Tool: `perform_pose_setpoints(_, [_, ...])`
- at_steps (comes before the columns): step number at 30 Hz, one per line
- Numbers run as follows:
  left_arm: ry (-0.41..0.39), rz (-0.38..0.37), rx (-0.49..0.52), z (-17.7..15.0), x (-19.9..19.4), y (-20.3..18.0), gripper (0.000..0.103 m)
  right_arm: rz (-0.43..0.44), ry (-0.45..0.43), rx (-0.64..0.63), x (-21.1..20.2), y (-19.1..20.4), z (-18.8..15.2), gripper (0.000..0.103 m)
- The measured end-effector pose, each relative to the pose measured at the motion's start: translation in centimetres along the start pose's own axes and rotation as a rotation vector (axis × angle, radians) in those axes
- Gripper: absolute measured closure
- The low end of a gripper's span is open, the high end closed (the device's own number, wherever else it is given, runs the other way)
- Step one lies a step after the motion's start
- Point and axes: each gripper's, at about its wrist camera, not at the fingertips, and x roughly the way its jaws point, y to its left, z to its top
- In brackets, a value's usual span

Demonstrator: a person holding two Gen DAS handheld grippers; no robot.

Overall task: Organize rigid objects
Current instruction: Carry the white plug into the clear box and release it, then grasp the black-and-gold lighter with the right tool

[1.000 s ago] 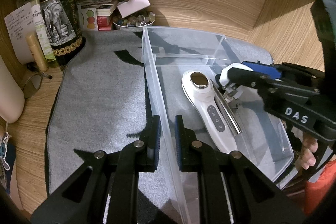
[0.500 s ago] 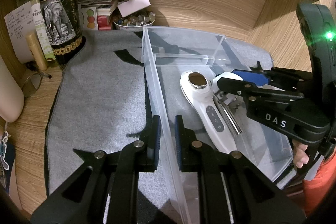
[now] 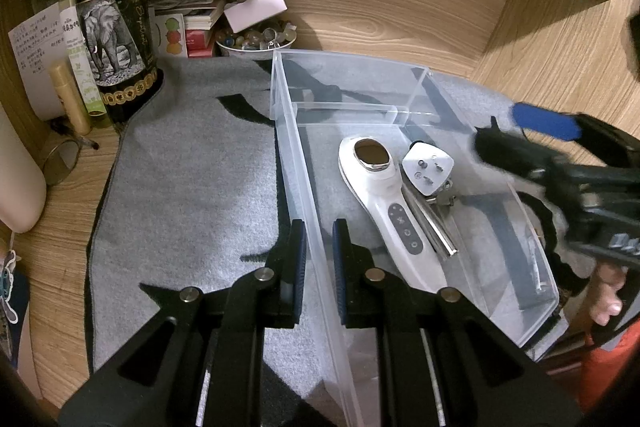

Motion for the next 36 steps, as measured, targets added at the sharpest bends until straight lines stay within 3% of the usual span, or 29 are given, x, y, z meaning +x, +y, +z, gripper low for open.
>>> perform_pose_setpoints(10, [0.000,-0.001,0.002,-0.1,0.0,0.0,0.090,-0.138,-0.046,0.152,-4.8,-5.5,-3.2,0.021])
perform_pose_setpoints(20, [0.000,-0.002,0.002,-0.2,0.0,0.2,0.090,-0.238,0.085,0.303,-3.9,-8.8,-9.7,0.021])
perform_pose_setpoints(28, [0.000,-0.003,0.001,-0.1,0.0,0.3,0.090,-0.209,0.159,0.360,-2.5,-9.0,-13.2,0.022])
perform_pose_setpoints(29, [0.000,-0.003,0.000,-0.2,0.0,0.3,0.090,-0.198,0.164,0.364,-2.4,-9.0,-13.4,0.024])
perform_pose_setpoints(33, [0.000,-0.003,0.002,-0.2,0.0,0.3,0.090,-0.170,0.210,0.358,-1.4,-8.7,-14.2,0.046])
perform_pose_setpoints(36, [0.000,-0.003,0.001,-0.2,0.0,0.3,0.090,-0.193,0.206,0.336,-1.3,-8.3,-14.5,0.056])
